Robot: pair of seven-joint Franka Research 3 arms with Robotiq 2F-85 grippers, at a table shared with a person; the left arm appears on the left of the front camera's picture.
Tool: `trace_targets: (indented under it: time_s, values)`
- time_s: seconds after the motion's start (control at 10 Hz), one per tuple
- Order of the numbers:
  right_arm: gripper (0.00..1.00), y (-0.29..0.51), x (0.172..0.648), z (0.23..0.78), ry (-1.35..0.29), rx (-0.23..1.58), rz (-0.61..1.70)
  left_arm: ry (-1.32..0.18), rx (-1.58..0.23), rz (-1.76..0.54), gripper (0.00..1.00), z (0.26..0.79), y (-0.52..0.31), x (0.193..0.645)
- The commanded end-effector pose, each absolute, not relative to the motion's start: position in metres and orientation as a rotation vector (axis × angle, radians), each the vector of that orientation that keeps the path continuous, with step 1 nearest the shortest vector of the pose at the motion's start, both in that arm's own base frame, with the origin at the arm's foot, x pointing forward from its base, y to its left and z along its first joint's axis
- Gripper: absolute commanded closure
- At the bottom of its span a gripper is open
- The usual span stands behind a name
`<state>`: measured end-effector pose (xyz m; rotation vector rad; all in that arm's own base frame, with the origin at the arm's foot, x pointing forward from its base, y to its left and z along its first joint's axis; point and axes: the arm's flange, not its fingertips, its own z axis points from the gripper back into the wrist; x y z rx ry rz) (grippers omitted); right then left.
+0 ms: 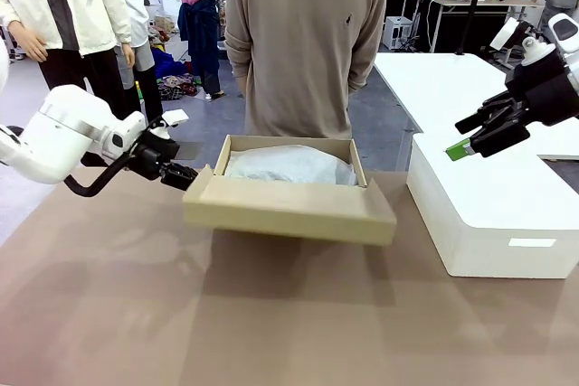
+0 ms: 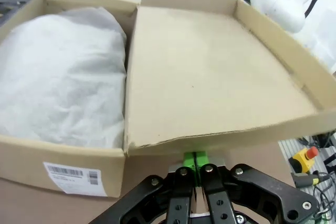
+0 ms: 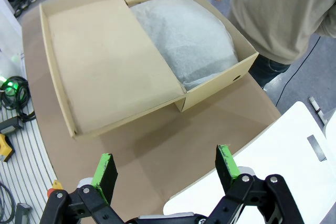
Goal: Pack the shoes into the box.
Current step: Close the Shoes Box.
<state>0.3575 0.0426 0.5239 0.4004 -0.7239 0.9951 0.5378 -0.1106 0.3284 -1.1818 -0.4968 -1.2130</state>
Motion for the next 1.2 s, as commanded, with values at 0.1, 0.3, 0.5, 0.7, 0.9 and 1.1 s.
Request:
trace_targets:
  time_s: [0.1,0.3,0.5,0.7,0.9,1.1]
  values:
    - [0.0,0.041,0.361,0.522,-0.753,0.425,1.014,-0.618,-1.084,-1.229,1.0,0.367,-0.118,0.532]
    - [0.0,0.041,0.361,0.522,-0.753,0.425,1.014,-0.651,-1.006,-1.215,1.0,0.389,-0.127,0.54]
    - [0.0,0.041,0.361,0.522,-0.753,0.425,1.014,-0.668,-0.916,-1.214,1.0,0.405,-0.14,0.552]
    - [0.0,0.041,0.361,0.522,-0.753,0.425,1.014,-0.669,-0.768,-1.198,1.0,0.415,-0.156,0.563]
    - [0.0,0.041,0.361,0.522,-0.753,0.425,1.014,-0.564,-0.643,-1.192,1.0,0.429,-0.169,0.571]
    - [0.0,0.041,0.361,0.522,-0.753,0.425,1.014,-0.443,-0.581,-1.198,1.0,0.443,-0.172,0.579]
